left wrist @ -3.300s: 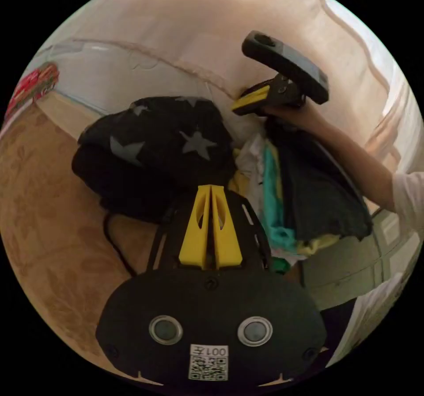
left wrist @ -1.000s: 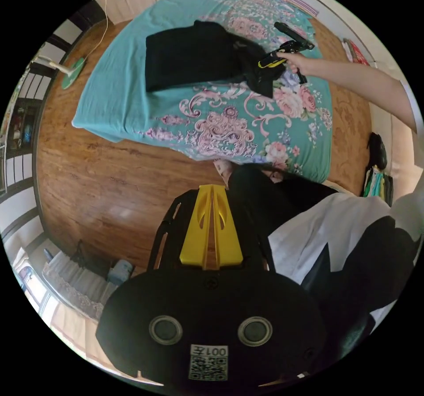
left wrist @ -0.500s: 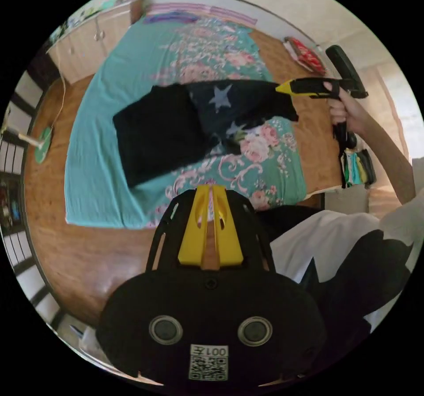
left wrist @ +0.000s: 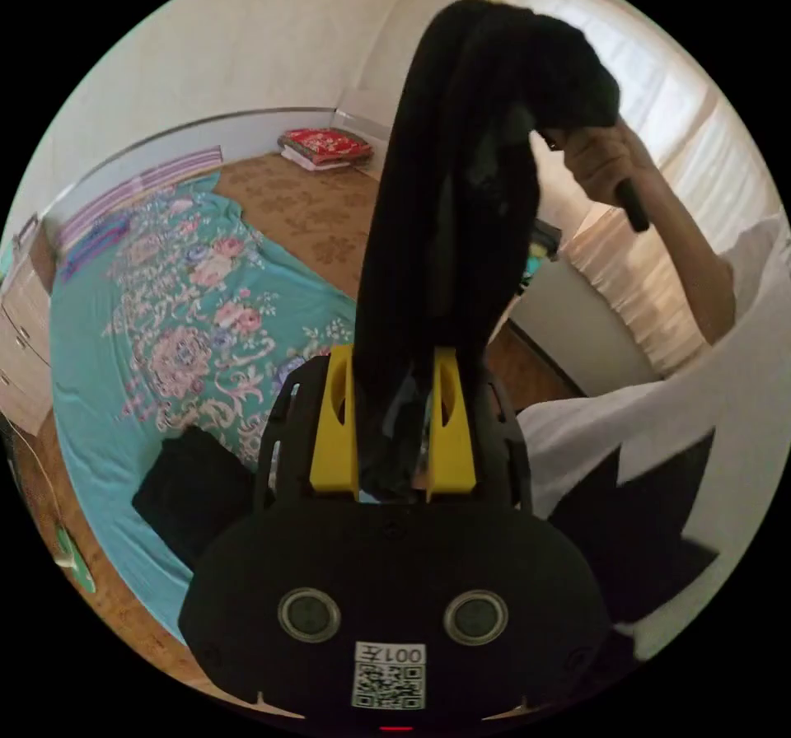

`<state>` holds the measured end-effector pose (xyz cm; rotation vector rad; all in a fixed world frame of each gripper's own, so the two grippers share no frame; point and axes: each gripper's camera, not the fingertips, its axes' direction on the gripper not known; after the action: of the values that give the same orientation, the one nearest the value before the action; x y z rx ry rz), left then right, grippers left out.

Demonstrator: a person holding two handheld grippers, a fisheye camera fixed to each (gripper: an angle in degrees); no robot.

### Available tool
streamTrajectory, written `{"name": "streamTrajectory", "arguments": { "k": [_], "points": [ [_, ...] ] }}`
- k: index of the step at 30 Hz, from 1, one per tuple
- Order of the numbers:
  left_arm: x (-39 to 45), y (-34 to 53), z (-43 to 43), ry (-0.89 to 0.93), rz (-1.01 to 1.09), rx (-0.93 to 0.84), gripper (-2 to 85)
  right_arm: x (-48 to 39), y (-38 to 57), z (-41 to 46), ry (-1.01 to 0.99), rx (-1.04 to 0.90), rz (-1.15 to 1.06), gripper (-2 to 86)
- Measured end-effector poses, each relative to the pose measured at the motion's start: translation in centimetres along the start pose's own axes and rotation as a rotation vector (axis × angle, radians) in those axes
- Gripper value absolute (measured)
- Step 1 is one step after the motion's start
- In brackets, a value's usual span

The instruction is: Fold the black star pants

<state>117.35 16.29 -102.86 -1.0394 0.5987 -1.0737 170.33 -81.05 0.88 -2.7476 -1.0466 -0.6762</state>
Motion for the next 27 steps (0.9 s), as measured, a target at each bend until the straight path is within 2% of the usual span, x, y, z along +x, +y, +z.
{"name": "streamTrajectory", "arguments": {
  "k": [6,9,14,21,24,27],
  "points": [
    [0.1,-7.9,-2.2,0.007,0.061,0.112,-0.1,-7.9,2.2,-8.8,-0.068,0.127,-0.139,1.2],
    [0.3,-12.3,-4.0,-0.071,0.093,0.105,-0.6,-11.1,3.7,-14.2,0.034,0.193,-0.192,1.3],
    [0.8,-20.9,-8.0,-0.072,0.163,0.147,-0.8,-15.0,6.8,-23.5,0.337,0.26,-0.203,1.6],
    [5.8,-37.8,-11.9,-0.071,0.317,0.19,-0.9,-18.6,9.2,-33.0,0.633,0.183,-0.242,4.8],
    [8.7,-44.7,-12.2,-0.024,0.383,0.168,-0.9,-21.8,10.4,-35.7,0.769,0.143,-0.387,10.1],
    [12.0,-50.9,-11.4,0.011,0.429,0.174,-0.9,-24.4,10.9,-36.1,0.754,0.026,-0.538,15.1]
  ]
}}
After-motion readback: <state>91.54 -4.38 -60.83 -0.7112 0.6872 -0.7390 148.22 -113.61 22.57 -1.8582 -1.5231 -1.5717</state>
